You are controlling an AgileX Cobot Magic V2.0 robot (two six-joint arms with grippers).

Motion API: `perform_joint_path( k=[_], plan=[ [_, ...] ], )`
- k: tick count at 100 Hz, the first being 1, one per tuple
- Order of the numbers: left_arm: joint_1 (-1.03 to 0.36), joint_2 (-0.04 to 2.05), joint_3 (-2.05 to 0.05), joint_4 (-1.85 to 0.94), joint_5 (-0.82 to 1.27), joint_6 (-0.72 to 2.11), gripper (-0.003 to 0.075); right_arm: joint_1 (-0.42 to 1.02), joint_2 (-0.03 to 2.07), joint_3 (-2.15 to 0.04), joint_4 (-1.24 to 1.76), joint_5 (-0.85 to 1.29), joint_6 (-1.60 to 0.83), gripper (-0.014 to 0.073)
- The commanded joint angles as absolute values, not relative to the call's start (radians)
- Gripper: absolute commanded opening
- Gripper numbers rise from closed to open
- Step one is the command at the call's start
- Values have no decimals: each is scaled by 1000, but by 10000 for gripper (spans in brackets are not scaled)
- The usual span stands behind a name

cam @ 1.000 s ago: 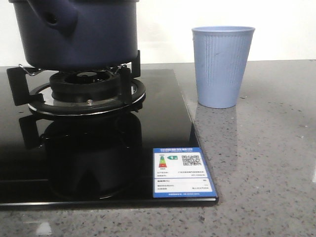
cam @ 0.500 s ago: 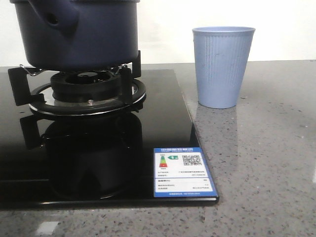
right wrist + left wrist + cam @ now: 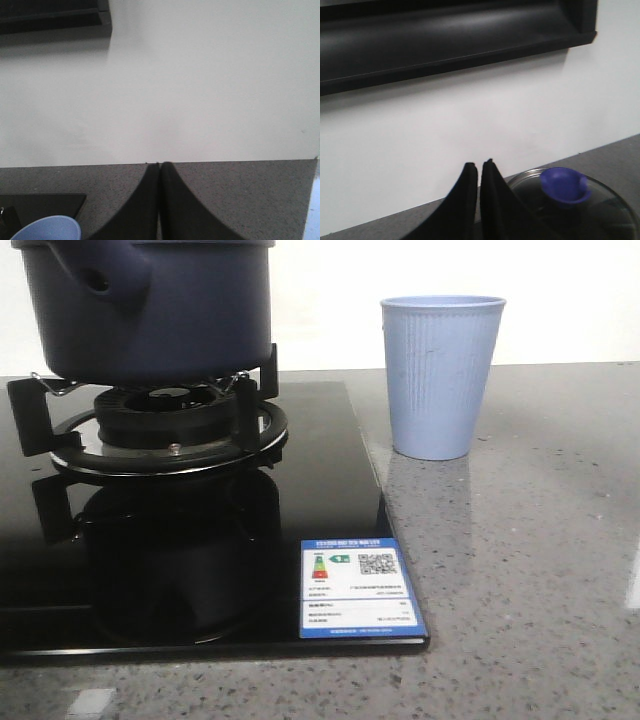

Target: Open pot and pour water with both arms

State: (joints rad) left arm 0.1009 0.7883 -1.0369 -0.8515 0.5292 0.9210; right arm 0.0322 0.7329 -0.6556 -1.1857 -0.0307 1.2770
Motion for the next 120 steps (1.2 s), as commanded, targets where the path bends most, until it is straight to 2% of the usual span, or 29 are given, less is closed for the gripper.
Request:
perform_joint_path(
  k=[1,27,55,93,120],
  plan=[
    [70,724,-959,-875,380,903,-19,27,678,-643,-1182,-22,1293,-66],
    [-36,532,-611,-919,178,903,-19,27,489,-390,-1183,-44,1293,-66],
    [-51,409,-393,-981,152,903,-19,27,394,-196,-1190,-133,1293,-66],
    [-51,390,-328,-1133,147,903,-19,27,394,-196,-1194,-87,1293,-67],
    [-51,390,-328,-1139,150,903,-19,27,394,-196,-1194,-86,1293,-67]
  ],
)
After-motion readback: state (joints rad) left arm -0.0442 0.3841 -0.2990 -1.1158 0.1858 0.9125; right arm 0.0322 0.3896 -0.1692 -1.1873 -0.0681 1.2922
